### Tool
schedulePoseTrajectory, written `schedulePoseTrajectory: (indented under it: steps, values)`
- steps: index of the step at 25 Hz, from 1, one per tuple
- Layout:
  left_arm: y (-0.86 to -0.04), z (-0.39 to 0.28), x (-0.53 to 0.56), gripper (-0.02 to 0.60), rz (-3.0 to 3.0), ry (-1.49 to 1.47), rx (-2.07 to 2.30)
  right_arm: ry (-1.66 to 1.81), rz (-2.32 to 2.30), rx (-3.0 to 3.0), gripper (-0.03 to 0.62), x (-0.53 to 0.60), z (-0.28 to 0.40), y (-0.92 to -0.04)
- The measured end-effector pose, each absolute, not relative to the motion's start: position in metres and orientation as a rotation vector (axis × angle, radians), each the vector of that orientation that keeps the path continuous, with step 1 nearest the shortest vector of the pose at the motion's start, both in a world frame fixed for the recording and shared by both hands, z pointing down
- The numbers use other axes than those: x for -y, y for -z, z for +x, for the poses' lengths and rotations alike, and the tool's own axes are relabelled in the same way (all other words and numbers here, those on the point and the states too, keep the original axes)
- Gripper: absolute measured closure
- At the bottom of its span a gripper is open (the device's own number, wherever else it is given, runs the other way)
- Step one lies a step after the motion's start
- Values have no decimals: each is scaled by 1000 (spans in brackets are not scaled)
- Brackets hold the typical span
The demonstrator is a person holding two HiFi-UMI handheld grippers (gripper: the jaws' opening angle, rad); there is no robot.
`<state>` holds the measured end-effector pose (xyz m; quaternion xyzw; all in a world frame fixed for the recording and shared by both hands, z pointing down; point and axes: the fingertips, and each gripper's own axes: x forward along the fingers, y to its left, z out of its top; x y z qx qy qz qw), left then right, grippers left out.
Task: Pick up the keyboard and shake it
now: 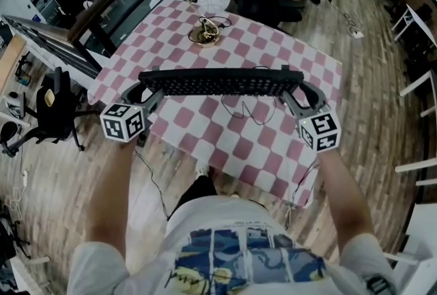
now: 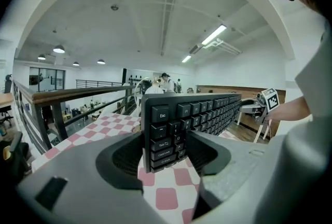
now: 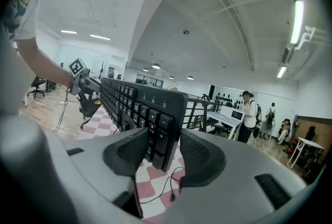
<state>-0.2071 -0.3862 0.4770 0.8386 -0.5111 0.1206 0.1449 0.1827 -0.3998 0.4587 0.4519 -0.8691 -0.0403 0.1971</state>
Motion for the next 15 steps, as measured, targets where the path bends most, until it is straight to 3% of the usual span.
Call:
schedulePoseTrajectory:
  steps: [15]
  values:
    - [-384, -212, 345, 330, 2569, -225, 1674, 407, 1364, 2442, 408, 370, 179, -373]
